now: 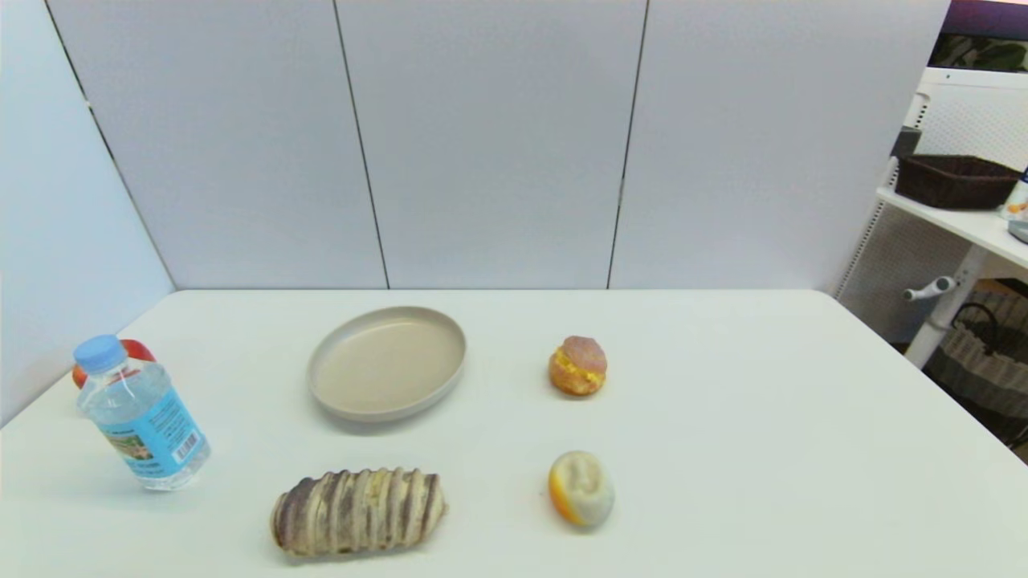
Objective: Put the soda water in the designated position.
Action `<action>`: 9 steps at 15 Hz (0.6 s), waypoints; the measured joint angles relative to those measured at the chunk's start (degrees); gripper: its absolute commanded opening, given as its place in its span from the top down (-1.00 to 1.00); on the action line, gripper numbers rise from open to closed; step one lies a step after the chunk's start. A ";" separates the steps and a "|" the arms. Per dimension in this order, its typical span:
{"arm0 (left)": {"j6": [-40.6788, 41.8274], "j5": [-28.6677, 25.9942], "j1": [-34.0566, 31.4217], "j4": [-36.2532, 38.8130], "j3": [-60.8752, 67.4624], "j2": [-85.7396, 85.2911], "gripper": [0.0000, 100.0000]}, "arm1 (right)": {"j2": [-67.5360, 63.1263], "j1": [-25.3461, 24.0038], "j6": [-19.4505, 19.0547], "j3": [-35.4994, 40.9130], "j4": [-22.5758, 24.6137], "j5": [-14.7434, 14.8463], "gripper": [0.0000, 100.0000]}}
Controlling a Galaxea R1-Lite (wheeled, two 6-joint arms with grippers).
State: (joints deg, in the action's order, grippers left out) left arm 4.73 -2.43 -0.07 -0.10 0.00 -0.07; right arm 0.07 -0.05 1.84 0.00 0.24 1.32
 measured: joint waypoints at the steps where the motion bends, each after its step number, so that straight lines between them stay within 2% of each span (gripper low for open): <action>1: 0.00 0.00 0.00 0.00 0.00 0.00 -1.00 | 0.00 0.00 -0.02 0.00 -0.02 0.00 -1.00; 9: 0.00 0.00 0.00 0.00 0.00 0.00 -1.00 | 0.00 0.02 -0.02 0.00 -0.04 0.02 -1.00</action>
State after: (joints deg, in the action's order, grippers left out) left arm 4.73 -2.43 -0.07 -0.10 0.00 -0.07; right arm 0.07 -0.02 1.82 0.00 0.21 1.34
